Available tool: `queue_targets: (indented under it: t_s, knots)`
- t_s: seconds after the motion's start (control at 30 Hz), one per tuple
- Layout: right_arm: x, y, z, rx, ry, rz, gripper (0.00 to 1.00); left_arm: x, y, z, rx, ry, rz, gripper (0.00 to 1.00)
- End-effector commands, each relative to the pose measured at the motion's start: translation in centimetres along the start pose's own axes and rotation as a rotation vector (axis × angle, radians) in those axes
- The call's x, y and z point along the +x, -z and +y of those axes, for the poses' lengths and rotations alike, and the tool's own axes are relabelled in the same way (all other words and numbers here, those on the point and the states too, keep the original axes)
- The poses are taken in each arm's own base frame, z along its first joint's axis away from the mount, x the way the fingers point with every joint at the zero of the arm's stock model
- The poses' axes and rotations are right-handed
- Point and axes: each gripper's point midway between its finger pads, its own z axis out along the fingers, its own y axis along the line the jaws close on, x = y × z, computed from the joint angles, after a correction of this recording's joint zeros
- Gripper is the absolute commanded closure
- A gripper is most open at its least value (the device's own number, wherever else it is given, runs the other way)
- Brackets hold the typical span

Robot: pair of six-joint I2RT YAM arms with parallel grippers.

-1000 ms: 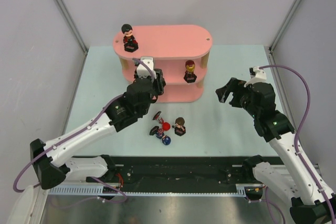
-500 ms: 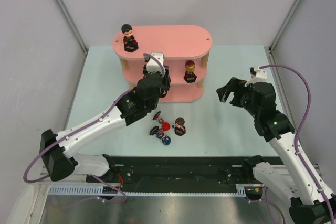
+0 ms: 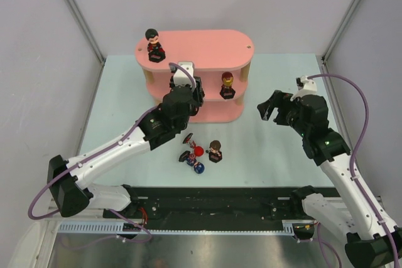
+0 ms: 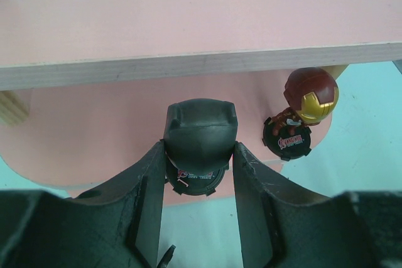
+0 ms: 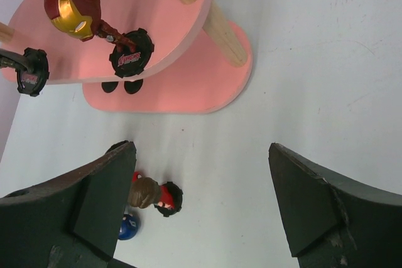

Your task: Place and organize the plastic toys onto the shelf

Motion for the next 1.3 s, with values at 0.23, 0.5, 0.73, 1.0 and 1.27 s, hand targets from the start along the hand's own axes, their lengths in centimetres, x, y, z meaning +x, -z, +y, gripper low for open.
queue_targets:
  t_s: [0.23,0.5,0.73,1.0,1.27]
  knots:
    - [-3.1,0.8,1.1,-0.038,0.01,-0.097,0.08,-3.9,-0.4,-0.4,0.016,0.112,-0.119,0.73]
    - [-3.0,1.1,0.7,-0.025,0.021,-0.095,0.08,-3.6,-2.2,0.3,-0.012,0.117,-0.127,0.73]
    - [-3.0,1.0,0.7,-0.022,0.025,-0.093,0.08,-2.7,-3.2,0.8,-0.029,0.122,-0.117,0.73]
    - [-2.9,0.9,0.7,-0.022,0.027,-0.091,0.07,-1.4,-3.6,0.9,-0.031,0.14,-0.106,0.73]
    - [-2.8,0.9,0.6,-0.019,0.028,-0.088,0.08,-0.6,-3.7,1.0,-0.033,0.144,-0.103,0.73]
